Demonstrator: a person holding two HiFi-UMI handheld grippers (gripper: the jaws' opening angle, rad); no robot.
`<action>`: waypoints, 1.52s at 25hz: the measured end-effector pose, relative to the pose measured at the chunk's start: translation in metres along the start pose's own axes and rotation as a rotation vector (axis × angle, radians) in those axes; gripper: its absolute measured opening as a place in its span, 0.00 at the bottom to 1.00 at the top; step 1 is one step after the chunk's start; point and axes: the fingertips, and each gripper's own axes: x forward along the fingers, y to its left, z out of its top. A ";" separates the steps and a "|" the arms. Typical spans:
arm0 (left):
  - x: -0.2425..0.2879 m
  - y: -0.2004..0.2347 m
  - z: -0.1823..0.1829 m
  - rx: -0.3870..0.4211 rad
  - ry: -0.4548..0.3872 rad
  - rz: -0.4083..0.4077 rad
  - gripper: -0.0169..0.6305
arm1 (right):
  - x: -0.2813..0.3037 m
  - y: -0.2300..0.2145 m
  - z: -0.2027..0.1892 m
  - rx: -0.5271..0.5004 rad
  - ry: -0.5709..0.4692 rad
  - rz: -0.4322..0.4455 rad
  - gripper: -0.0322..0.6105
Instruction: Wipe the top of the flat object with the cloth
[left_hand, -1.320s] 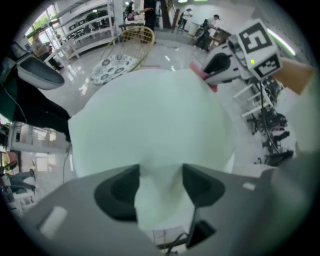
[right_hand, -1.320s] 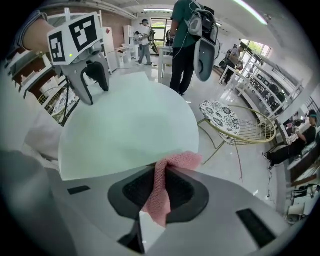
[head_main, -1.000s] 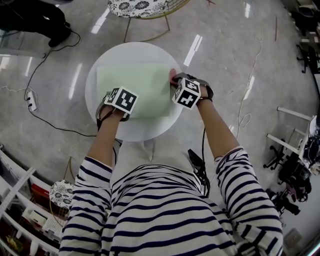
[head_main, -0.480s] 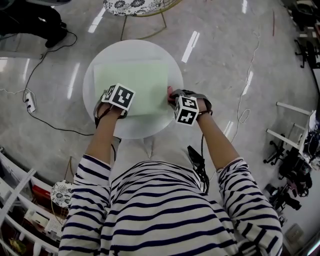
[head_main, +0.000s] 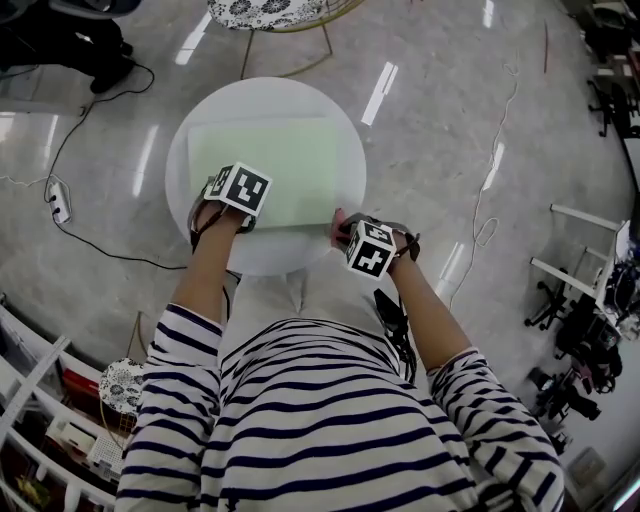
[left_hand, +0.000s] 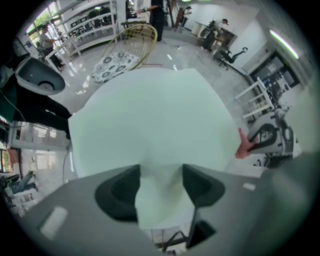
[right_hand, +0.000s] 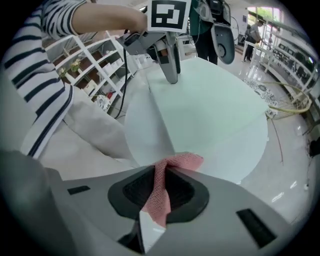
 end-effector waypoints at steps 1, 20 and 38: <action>0.000 0.000 0.000 0.000 0.003 0.001 0.45 | 0.000 0.004 0.002 0.031 -0.012 0.016 0.15; -0.002 -0.053 -0.005 0.125 0.019 -0.189 0.44 | -0.031 -0.157 0.046 0.176 -0.110 -0.302 0.14; 0.002 -0.063 0.020 0.185 -0.019 -0.150 0.37 | -0.003 -0.101 0.088 -0.123 -0.094 -0.181 0.14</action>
